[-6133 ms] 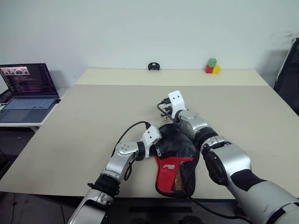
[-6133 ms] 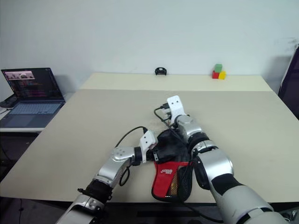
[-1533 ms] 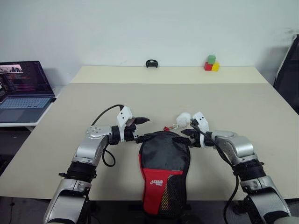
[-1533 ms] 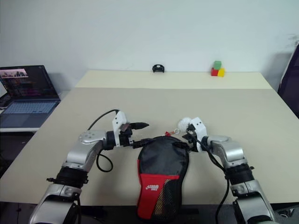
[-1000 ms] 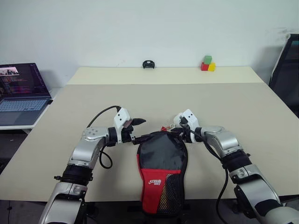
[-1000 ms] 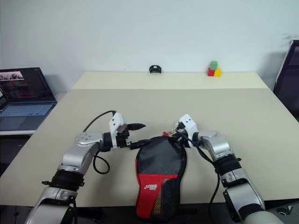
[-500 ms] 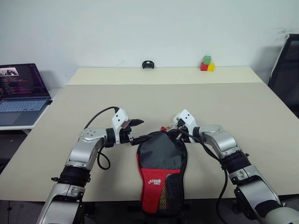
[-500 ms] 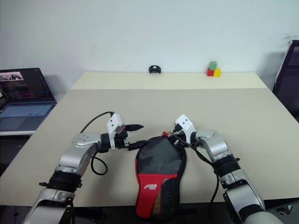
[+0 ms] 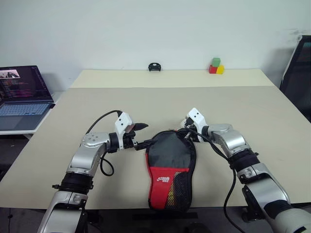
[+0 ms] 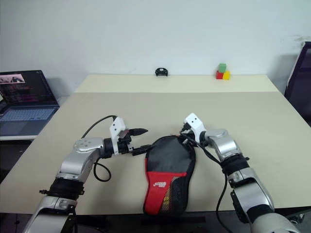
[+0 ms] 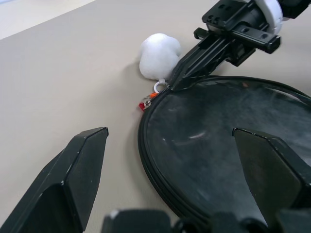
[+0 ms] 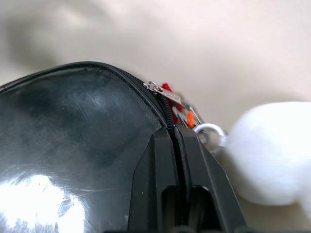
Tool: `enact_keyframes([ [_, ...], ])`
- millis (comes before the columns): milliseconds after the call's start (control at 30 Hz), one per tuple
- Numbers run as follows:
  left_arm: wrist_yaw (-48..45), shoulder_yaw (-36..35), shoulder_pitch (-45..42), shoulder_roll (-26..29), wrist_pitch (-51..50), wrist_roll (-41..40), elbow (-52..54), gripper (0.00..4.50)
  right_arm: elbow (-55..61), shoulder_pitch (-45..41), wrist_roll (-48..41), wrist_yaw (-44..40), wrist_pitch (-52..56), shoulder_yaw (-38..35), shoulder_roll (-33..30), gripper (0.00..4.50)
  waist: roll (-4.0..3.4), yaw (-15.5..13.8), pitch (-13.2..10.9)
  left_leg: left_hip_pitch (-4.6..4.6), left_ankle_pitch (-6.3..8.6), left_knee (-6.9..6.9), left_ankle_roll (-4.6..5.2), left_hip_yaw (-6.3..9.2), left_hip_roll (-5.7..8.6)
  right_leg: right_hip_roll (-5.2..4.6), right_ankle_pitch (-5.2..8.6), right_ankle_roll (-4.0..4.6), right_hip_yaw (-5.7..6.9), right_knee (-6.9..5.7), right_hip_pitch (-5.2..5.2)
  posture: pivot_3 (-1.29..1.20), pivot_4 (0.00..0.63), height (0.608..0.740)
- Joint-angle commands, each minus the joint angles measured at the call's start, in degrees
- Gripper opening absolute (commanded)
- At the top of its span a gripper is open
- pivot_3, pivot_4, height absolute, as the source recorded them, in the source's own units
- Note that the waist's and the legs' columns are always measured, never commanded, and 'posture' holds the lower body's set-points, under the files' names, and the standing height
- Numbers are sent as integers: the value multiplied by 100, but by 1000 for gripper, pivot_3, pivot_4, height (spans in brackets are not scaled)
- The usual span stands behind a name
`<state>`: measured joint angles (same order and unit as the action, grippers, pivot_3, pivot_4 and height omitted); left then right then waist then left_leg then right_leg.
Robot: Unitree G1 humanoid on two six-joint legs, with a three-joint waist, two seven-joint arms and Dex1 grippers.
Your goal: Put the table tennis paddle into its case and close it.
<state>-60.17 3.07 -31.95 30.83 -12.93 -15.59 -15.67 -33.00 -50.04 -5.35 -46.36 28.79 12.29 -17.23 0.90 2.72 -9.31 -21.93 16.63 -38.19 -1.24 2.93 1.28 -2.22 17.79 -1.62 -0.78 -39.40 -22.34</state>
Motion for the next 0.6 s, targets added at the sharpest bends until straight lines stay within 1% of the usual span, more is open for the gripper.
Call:
enact_keyframes([
  [33, 3, -122, -128, 62, 108, -26, 154, 4500, 88, -176, -41, -5, -143, -216, -53, 44, 0, -1, 0, -1, 0, 0, 0, 0, 0, 0, 0, 0, 0, 1, 0, 0, 150, 740],
  [133, 5, -113, -127, 48, 109, -26, 154, 4500, 143, -105, 7, 32, -1, -139, -50, 44, 0, -2, 0, -1, 0, 0, 0, 0, 0, 0, 0, 0, 0, 1, 0, 0, 150, 740],
  [233, 8, -98, -114, 29, 119, -22, 161, 4500, 326, 66, -50, -112, 264, -52, -50, 44, 0, -2, 0, -1, 0, 0, 0, 0, 0, 0, 0, 0, 0, 0, 0, 0, 150, 740],
  [300, 6, -89, -108, 22, 124, -22, 162, 4500, 409, 137, -59, -78, 387, -65, -45, 461, 0, -4, 0, -1, 0, 1, 0, 1, 0, 0, 0, 0, 0, 1, 0, 0, 150, 740],
  [400, 5, -78, -106, 15, 134, -20, 159, 4500, 473, 175, -27, 10, 472, -78, -57, 1295, 0, -2, 0, -1, 0, 1, 0, 0, 0, 0, 0, 0, 0, 2, 0, 0, 150, 740],
  [500, -2, -67, -115, 2, 146, -19, 145, 4500, 523, 177, -62, 52, 593, -132, -93, 2382, 0, -1, 0, 1, 1, 1, 1, 1, 0, 0, 0, 0, 0, 0, 0, 0, 150, 740],
  [533, -6, -60, -121, -6, 151, -17, 141, 4500, 606, 188, -143, 30, 679, -208, -113, 2669, 0, -1, 0, 1, 1, 1, 1, 1, 0, 0, 0, 0, 0, -1, 0, 0, 150, 740],
  [600, -18, -45, -134, -26, 155, -19, 137, 4500, 850, 219, -371, -24, 951, -427, -148, 2669, 0, -7, 0, 0, 0, 1, 1, 1, 0, 0, 0, 0, 0, 0, 0, 0, 150, 740],
])
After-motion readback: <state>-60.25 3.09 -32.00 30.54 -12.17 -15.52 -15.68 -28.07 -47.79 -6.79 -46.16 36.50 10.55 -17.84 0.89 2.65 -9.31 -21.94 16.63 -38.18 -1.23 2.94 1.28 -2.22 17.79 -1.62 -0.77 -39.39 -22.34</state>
